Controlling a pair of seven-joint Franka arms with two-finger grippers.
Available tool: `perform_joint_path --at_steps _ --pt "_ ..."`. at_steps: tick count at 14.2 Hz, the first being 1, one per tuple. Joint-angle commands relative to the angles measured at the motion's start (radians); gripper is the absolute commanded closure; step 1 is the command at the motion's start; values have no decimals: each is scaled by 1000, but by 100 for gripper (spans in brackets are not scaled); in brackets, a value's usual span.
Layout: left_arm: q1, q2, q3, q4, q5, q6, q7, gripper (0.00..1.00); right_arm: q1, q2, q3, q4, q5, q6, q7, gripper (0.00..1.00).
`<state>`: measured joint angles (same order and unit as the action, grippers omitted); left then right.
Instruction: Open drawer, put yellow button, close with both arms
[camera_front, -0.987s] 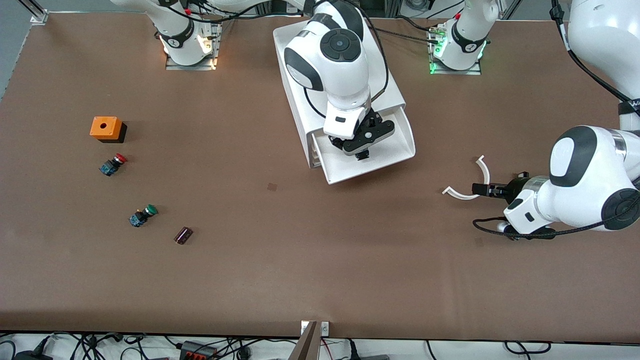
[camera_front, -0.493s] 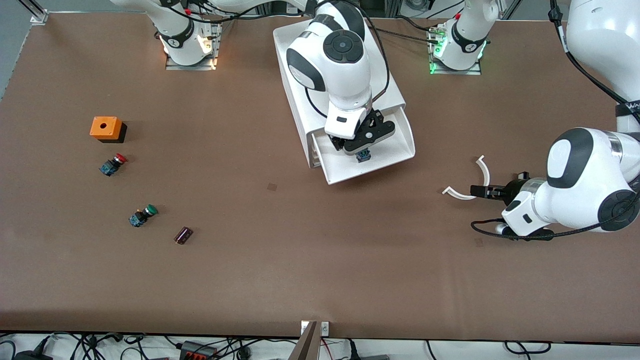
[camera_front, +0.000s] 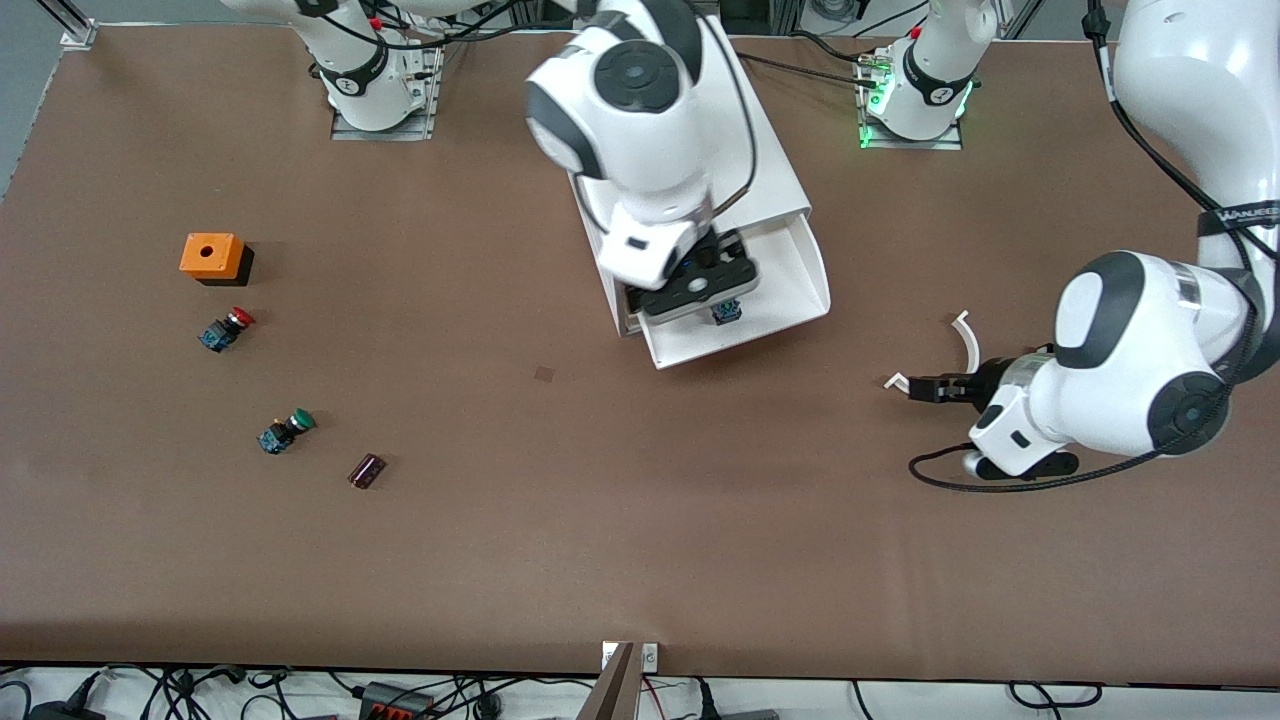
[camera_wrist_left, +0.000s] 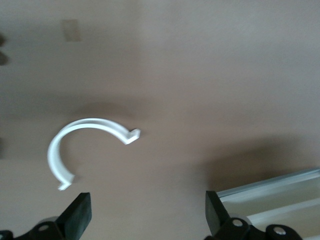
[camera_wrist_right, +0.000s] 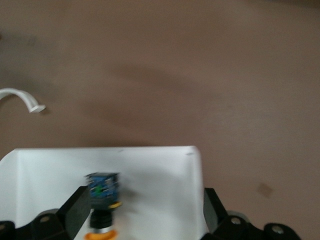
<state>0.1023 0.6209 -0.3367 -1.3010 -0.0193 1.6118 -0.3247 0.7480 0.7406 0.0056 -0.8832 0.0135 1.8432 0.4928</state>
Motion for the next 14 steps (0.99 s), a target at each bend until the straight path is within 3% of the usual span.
perform_joint_path --at_steps 1,4,11,14 --pt "7 -94 -60 -157 13 156 -121 0 -123 -41 17 6 -1 -82 -2 0" --pt "7 -139 -97 -271 13 336 -151 0 -251 -52 19 -14 -7 -145 -2 0" --pt "4 -138 -122 -271 18 344 -214 0 -511 -84 22 -25 8 -346 -99 0" --pt "-18 -128 -122 -261 28 350 -252 0 -591 -106 20 -25 6 -355 -179 0"
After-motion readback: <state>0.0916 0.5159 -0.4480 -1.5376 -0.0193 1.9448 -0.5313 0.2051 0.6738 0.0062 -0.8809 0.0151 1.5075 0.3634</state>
